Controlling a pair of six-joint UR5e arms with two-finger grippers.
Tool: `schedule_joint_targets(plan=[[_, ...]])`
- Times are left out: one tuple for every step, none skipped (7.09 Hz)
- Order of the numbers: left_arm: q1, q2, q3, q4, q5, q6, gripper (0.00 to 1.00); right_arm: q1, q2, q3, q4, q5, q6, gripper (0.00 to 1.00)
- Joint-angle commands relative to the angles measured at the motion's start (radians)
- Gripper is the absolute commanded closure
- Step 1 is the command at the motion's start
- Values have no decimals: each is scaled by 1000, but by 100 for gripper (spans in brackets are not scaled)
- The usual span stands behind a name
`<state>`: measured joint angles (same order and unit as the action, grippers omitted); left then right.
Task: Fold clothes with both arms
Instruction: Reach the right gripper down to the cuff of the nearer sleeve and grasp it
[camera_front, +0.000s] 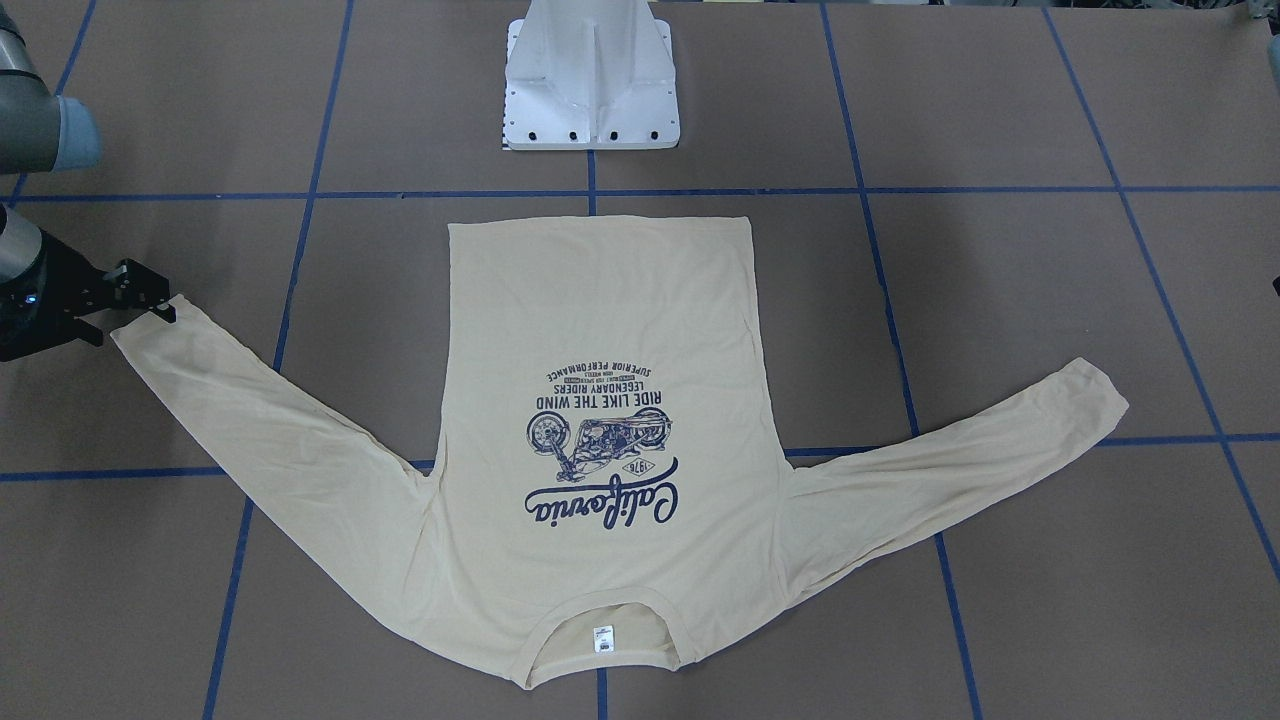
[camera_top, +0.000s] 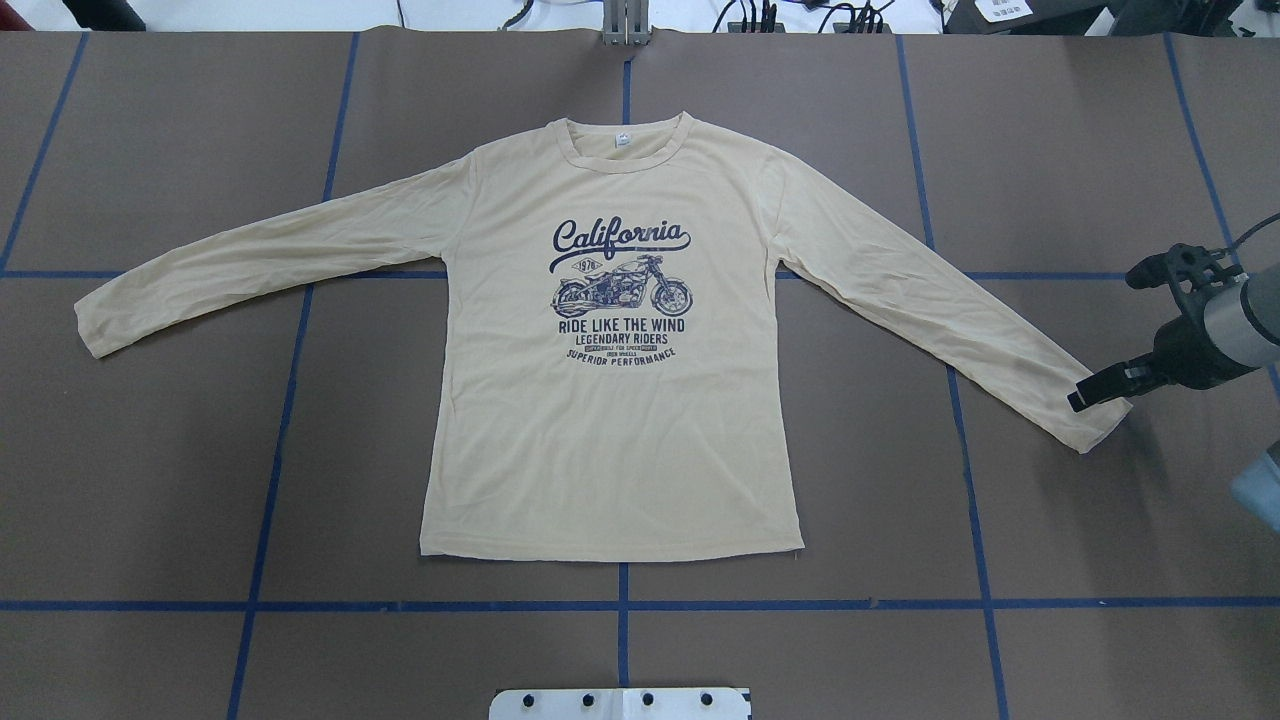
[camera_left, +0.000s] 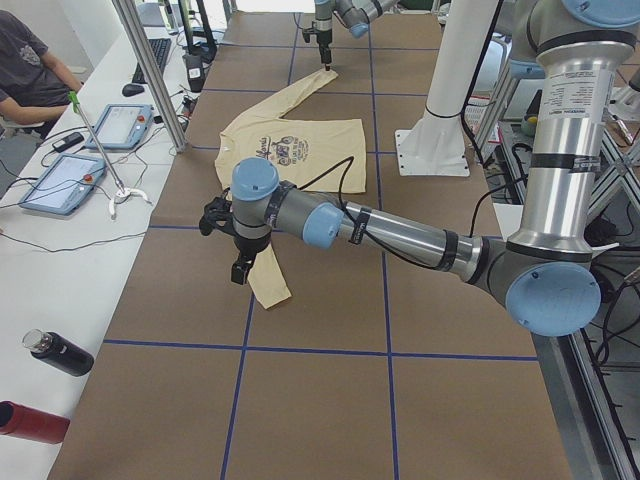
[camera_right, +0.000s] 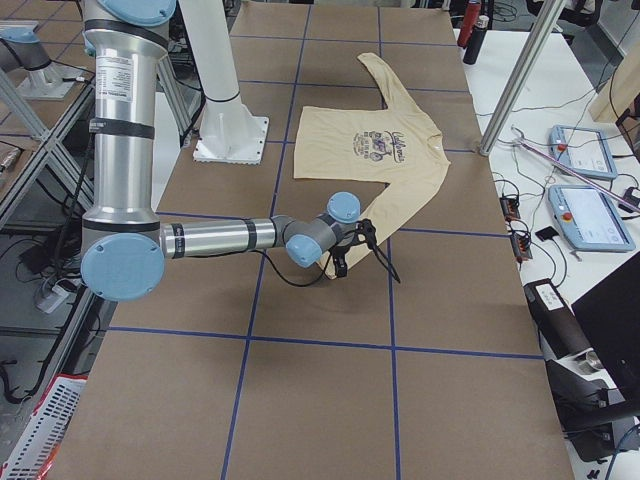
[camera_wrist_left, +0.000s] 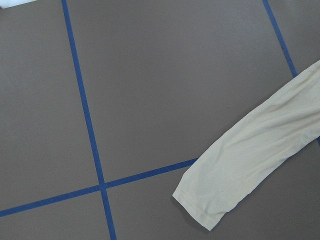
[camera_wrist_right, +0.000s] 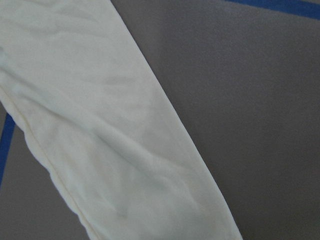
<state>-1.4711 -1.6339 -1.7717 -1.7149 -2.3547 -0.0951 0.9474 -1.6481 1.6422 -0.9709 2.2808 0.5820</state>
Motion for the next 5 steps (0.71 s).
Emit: schedule_joint_targets(plan=[[0,0,3,0,0,0,0,-6,-13,-1,-6,-15,1,0],[0,0,1,0,0,0,0,-9,-15,-4,-8,-18,1,0],[0,0,1,0,0,0,0,-15,-15,-11,-9,-24,1,0],[0,0,0,0,0,0,0,-24,-15,-21,-9,-26,1,0],[0,0,0,0,0,0,0,-32,-12,-28,-9,-35,1,0]])
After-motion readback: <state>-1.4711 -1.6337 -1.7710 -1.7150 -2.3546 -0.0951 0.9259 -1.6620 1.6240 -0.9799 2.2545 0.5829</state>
